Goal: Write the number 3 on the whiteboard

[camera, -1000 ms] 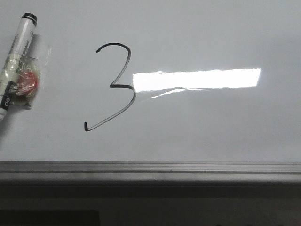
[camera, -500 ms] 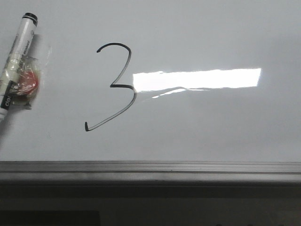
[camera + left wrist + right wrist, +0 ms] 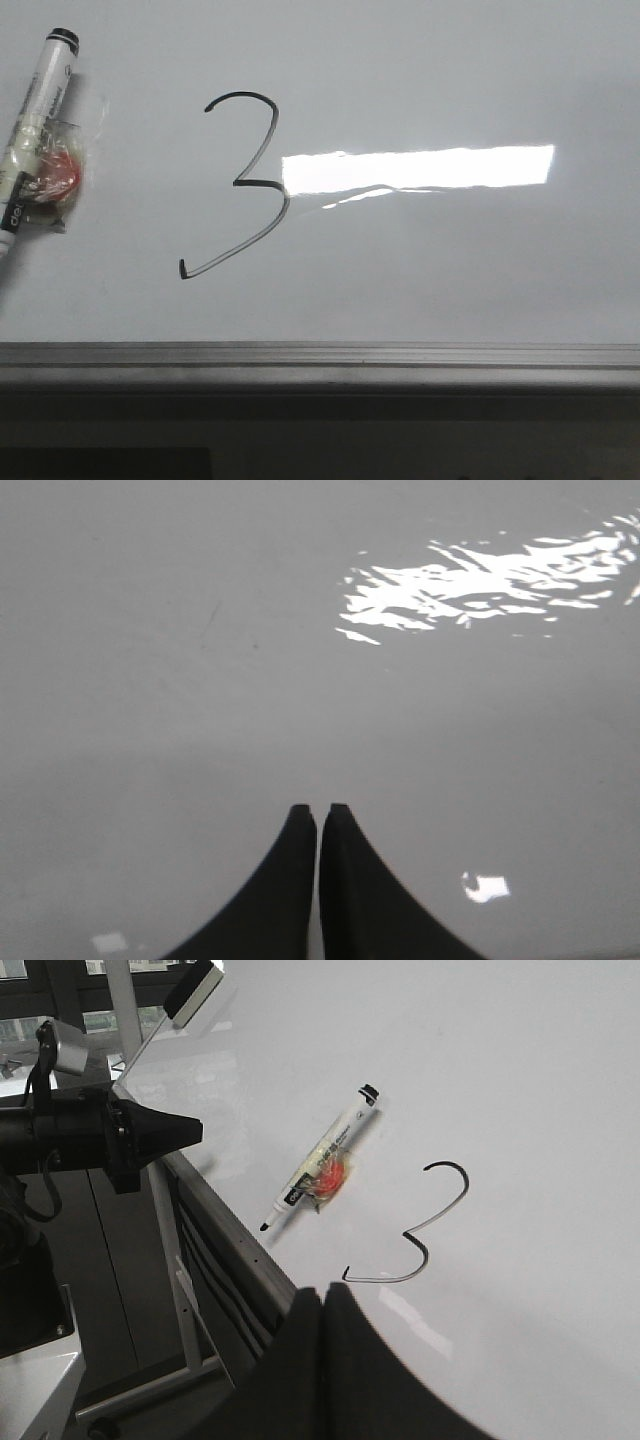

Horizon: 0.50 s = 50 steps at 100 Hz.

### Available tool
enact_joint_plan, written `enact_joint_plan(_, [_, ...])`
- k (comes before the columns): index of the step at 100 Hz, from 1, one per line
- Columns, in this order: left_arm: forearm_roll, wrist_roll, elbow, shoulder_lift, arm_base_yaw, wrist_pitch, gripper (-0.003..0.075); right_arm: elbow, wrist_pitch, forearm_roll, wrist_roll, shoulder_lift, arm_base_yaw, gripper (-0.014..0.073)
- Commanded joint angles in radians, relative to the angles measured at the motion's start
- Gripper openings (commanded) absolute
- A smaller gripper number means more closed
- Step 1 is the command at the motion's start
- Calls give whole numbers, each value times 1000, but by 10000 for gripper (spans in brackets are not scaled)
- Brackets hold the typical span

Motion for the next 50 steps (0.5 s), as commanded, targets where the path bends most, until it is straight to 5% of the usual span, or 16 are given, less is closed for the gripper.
enact_joint_plan(1, [-2, -5, 35, -25, 21, 16, -20, -25, -84, -7, -9, -1, -5, -66])
enact_joint_plan(50, [2, 0, 33, -25, 21, 61, -20, -25, -84, -7, -9, -1, -5, -66])
